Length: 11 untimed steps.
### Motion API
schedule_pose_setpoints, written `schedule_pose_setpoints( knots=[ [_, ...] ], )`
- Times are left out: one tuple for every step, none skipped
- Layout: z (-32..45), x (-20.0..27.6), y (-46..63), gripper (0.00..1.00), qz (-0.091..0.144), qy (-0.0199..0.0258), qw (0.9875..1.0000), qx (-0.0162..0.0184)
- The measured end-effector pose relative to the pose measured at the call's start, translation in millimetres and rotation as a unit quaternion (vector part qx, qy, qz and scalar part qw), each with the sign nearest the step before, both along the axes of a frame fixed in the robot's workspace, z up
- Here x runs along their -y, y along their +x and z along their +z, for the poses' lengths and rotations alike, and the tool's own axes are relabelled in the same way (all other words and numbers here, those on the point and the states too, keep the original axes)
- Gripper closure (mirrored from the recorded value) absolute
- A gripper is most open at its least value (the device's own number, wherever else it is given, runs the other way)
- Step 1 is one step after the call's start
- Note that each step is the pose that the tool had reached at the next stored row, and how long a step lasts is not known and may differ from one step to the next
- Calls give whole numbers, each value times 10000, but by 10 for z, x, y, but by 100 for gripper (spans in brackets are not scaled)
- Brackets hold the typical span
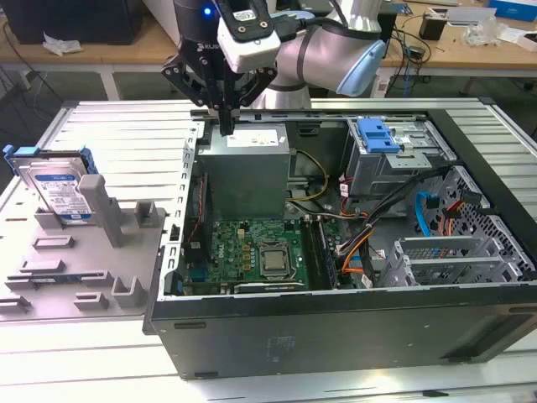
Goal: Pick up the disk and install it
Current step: 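Reach for the disk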
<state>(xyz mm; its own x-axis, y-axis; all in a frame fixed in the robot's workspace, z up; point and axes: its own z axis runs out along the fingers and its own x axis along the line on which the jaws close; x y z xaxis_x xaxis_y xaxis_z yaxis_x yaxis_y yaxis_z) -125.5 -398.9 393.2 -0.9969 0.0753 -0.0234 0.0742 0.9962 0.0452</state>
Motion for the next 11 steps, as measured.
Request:
schedule_pose_setpoints(
  knots=[
    [1,-3,-41,89,-1,-1,10000,-1],
    [0,-7,-76,89,0,0,10000,0],
    [0,-23,-152,89,-1,0,10000,0],
    [1,-42,-224,89,-2,-1,10000,0],
    [1,-50,-258,89,-2,-1,10000,-1],
    [1,-58,-288,89,-3,-1,10000,-1],
    [1,-74,-349,89,-5,-1,10000,0],
    [0,-85,-401,89,-5,0,10000,0],
    [1,-98,-462,89,-7,-1,10000,0],
    [1,-107,-510,89,-7,-1,10000,0],
    [1,-115,-562,89,-7,-1,10000,-1]
  ],
)
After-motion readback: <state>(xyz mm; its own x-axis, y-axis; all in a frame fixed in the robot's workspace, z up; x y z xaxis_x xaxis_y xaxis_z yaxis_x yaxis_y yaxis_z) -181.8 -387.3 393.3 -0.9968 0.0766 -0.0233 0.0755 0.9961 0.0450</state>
